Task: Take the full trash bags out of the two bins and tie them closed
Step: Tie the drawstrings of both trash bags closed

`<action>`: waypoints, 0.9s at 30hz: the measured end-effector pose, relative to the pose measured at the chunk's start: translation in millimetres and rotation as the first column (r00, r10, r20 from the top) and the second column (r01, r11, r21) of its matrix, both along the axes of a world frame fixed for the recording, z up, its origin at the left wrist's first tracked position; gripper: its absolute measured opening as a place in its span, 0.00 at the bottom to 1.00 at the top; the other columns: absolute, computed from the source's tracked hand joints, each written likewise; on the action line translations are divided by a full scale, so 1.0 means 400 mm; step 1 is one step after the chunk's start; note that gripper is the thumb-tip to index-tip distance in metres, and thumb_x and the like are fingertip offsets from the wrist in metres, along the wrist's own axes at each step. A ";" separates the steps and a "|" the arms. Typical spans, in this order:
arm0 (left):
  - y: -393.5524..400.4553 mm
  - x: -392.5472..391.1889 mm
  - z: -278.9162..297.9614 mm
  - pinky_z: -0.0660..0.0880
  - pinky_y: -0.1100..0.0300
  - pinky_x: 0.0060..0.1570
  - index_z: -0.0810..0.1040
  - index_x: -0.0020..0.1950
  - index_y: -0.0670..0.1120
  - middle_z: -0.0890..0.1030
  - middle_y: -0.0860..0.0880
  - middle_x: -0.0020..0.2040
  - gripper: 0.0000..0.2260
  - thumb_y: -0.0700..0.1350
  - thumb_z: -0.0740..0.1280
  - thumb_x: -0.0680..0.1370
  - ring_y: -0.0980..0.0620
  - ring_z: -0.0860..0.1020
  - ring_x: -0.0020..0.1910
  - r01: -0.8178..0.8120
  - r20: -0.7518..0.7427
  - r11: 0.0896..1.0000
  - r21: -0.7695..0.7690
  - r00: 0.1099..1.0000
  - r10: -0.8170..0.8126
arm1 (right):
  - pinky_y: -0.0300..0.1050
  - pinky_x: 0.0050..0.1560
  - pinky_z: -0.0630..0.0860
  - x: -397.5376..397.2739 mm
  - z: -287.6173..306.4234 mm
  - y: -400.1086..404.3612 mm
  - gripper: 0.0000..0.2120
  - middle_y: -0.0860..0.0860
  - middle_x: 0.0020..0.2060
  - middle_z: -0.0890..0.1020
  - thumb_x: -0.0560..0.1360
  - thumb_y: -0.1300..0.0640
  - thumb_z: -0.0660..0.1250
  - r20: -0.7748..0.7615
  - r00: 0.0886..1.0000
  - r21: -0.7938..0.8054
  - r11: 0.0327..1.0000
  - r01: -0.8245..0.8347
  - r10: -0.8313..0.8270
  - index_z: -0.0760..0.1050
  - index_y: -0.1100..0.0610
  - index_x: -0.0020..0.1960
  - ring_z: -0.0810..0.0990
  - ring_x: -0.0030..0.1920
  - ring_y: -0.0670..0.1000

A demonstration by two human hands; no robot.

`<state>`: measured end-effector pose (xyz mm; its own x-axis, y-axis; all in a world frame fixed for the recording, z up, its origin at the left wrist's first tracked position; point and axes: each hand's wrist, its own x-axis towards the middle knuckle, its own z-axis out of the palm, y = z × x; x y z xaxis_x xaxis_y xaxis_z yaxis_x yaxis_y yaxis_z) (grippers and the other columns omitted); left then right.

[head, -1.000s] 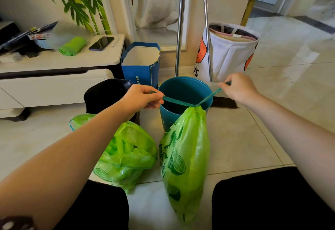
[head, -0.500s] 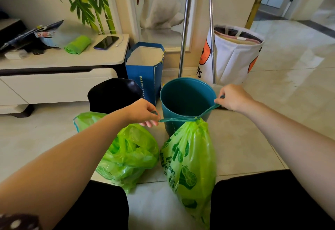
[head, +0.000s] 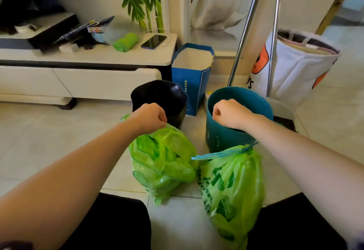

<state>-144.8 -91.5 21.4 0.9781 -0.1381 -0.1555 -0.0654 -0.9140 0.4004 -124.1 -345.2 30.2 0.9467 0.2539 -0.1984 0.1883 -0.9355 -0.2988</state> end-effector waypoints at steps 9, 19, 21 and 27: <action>0.191 0.010 0.007 0.73 0.52 0.59 0.79 0.60 0.45 0.80 0.44 0.59 0.19 0.41 0.72 0.69 0.43 0.77 0.59 -0.318 0.111 0.945 0.075 0.945 0.309 | 0.54 0.60 0.73 -0.007 -0.101 0.139 0.23 0.66 0.59 0.78 0.79 0.50 0.60 -0.324 0.934 0.056 0.989 -0.140 0.150 0.75 0.69 0.60 0.76 0.59 0.64; 0.267 -0.031 -0.039 0.81 0.55 0.41 0.80 0.44 0.37 0.84 0.42 0.39 0.04 0.38 0.71 0.74 0.45 0.84 0.39 -0.522 -0.429 0.839 -0.151 0.800 0.420 | 0.53 0.66 0.70 0.059 -0.238 0.202 0.30 0.61 0.67 0.72 0.78 0.45 0.61 -0.464 0.882 -0.013 0.995 -0.094 0.077 0.64 0.66 0.71 0.73 0.65 0.60; 0.282 -0.032 -0.049 0.81 0.56 0.40 0.80 0.42 0.38 0.84 0.42 0.37 0.03 0.36 0.69 0.75 0.48 0.83 0.35 -0.543 -0.440 0.816 -0.201 0.794 0.420 | 0.51 0.66 0.69 0.063 -0.258 0.214 0.29 0.60 0.68 0.71 0.78 0.46 0.61 -0.505 0.861 -0.017 0.996 -0.084 0.063 0.64 0.65 0.71 0.72 0.66 0.60; 0.308 -0.037 -0.046 0.83 0.59 0.39 0.81 0.48 0.36 0.85 0.38 0.43 0.04 0.36 0.68 0.76 0.48 0.85 0.38 -0.592 -0.490 0.730 -0.341 0.775 0.399 | 0.49 0.63 0.69 0.053 -0.298 0.201 0.22 0.58 0.66 0.74 0.78 0.51 0.62 -0.593 0.803 -0.027 0.996 -0.091 0.057 0.69 0.61 0.69 0.74 0.64 0.58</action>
